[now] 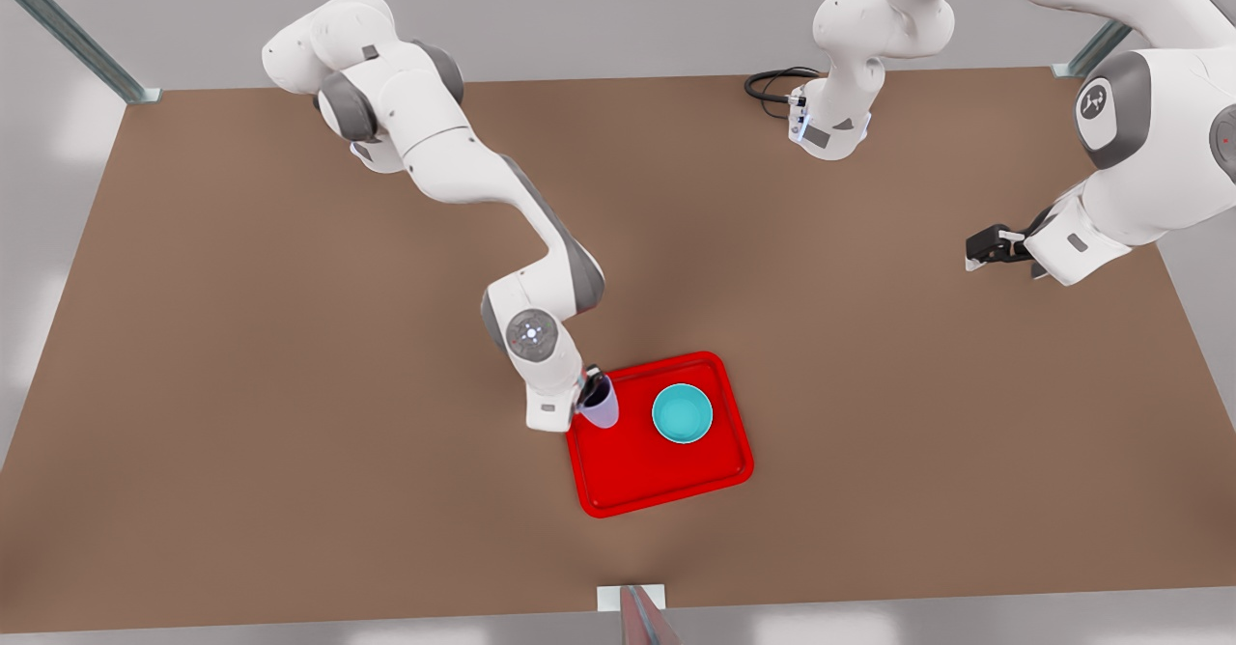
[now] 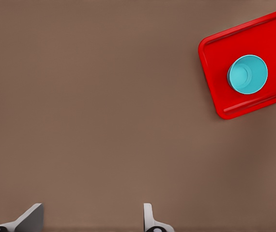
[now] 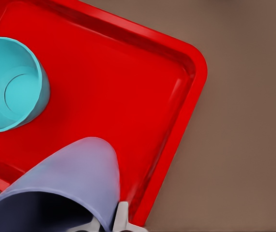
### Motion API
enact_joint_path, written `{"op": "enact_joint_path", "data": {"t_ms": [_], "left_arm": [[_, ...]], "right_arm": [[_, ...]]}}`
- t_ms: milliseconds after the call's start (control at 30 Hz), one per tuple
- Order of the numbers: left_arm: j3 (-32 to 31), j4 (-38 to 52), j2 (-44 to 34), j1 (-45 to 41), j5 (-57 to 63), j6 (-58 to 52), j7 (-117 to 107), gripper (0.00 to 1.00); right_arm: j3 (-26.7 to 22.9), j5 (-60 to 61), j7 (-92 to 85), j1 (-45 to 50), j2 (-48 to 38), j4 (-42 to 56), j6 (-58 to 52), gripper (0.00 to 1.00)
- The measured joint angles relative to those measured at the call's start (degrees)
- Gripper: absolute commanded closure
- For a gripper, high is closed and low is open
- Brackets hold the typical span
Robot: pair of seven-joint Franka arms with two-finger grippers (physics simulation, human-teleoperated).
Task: Place the bowl on the tray with the left arm and the cup on the tray with the right arm
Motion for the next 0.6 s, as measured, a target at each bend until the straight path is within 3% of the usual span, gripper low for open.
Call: {"op": "enact_joint_path", "data": {"t_ms": [200,233,267,300,600], "left_arm": [[-0.03,0.05,-0.04,0.02,0.0,-0.04,0.06,0.0],[-0.06,0.05,-0.03,0.02,0.01,-0.05,0.07,0.0],[-0.05,0.05,-0.04,-0.01,0.03,-0.05,0.08,0.0],[-0.05,0.05,-0.06,-0.01,0.04,-0.05,0.09,0.0],[-0.07,0.05,-0.09,0.02,0.08,-0.06,0.15,0.0]], "right_arm": [[-0.06,2.67,3.06,-0.02,1.21,0.1,-0.69,0.79],[-0.05,2.75,3.5,-0.02,1.3,0.07,-0.64,0.54],[-0.06,2.79,3.94,-0.02,1.34,0.04,-0.6,0.19],[-0.06,2.82,4.35,0.02,1.36,0.01,-0.55,0.0],[0.08,2.96,7.25,0.12,0.85,0.13,0.01,0.0]]}}
